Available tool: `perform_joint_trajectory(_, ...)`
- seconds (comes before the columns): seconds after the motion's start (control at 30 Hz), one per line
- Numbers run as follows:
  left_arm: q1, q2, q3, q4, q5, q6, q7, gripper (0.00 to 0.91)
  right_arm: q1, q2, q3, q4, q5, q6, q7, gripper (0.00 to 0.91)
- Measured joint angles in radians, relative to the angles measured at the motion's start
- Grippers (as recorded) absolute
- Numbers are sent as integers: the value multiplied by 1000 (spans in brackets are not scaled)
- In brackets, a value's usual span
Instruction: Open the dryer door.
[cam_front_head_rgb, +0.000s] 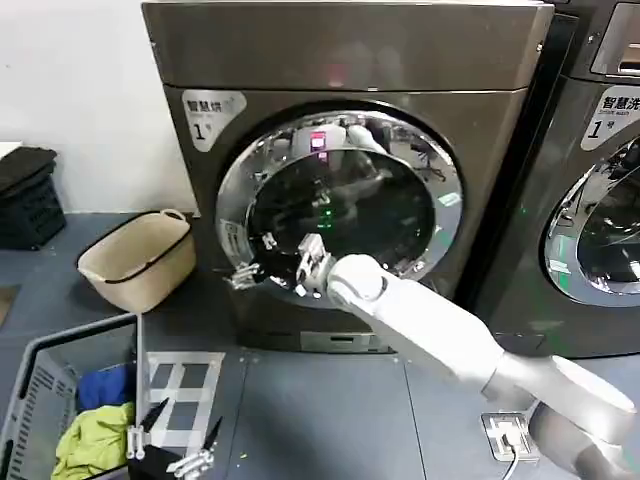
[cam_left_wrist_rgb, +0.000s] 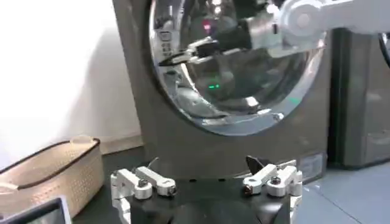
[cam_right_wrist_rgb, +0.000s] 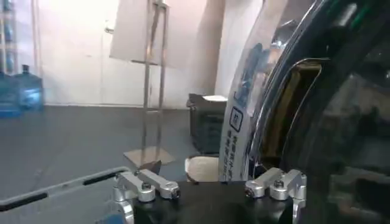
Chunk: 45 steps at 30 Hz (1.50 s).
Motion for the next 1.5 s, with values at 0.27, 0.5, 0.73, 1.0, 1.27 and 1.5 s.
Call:
perform_joint_trajectory(0.27, -50, 36, -77, 7, -150, 52, 30, 907, -9, -61, -2, 95, 38, 0, -37, 907)
perform_joint_trajectory(0.5, -99, 78, -154, 30, -245, 102, 54, 907, -27, -120, 1, 176, 49, -3, -78, 907)
perform_joint_trajectory(0.73, -168, 126, -208, 71, -325, 130, 67, 907, -52, -172, 18, 237, 51, -9, -120, 907)
perform_joint_trajectory(1.0, -288, 187, -220, 132, -409, 133, 119, 907, -95, -247, 62, 314, 65, -9, -173, 907)
perform_joint_trajectory(1.27, -412, 254, -200, 236, -540, 147, 151, 907, -153, -333, 107, 415, 63, -7, -219, 907)
perform_joint_trajectory(1.5, -527, 349, -132, 338, -553, 142, 154, 907, -203, -400, 139, 476, 57, 5, -285, 907)
